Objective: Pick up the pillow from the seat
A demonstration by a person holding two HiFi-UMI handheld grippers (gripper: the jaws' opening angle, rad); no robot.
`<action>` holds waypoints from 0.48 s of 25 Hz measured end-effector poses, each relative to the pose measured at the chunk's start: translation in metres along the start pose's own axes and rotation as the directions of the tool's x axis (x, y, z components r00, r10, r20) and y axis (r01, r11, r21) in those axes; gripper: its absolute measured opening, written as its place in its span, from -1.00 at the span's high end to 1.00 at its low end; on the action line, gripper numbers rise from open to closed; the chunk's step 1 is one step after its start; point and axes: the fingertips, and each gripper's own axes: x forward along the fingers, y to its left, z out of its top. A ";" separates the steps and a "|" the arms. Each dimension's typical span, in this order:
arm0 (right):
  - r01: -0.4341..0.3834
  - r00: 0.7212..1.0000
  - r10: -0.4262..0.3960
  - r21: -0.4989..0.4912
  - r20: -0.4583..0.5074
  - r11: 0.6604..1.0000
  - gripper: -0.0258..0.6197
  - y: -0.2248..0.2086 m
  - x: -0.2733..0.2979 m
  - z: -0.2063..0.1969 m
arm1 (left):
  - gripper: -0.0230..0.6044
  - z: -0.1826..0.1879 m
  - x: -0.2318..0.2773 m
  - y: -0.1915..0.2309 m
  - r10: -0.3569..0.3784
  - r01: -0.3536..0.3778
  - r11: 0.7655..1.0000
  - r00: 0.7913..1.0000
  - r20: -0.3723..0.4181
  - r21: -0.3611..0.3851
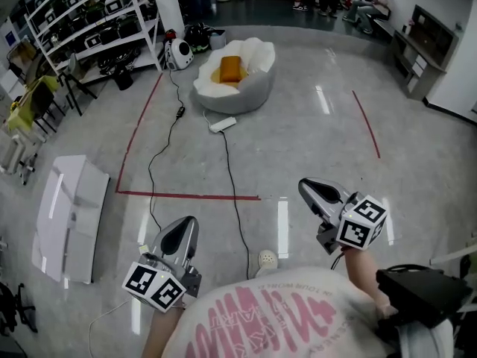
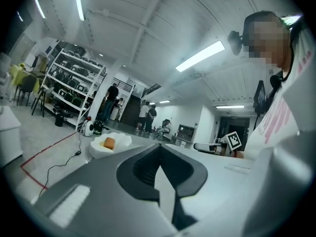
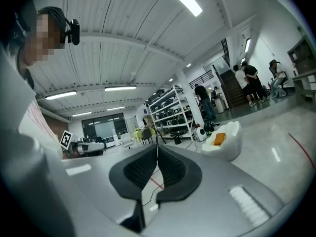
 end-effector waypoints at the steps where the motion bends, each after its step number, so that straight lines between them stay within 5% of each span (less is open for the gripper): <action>1: -0.004 1.000 0.004 -0.005 0.000 1.000 0.89 -0.012 0.008 0.006 | 0.87 0.003 0.014 0.006 0.003 -0.003 1.000 1.000 0.007 0.001; 12: -0.033 0.999 0.032 -0.026 -0.027 0.999 0.89 -0.119 0.058 0.038 | 0.87 0.012 0.134 0.037 0.012 -0.012 1.000 1.000 0.011 -0.001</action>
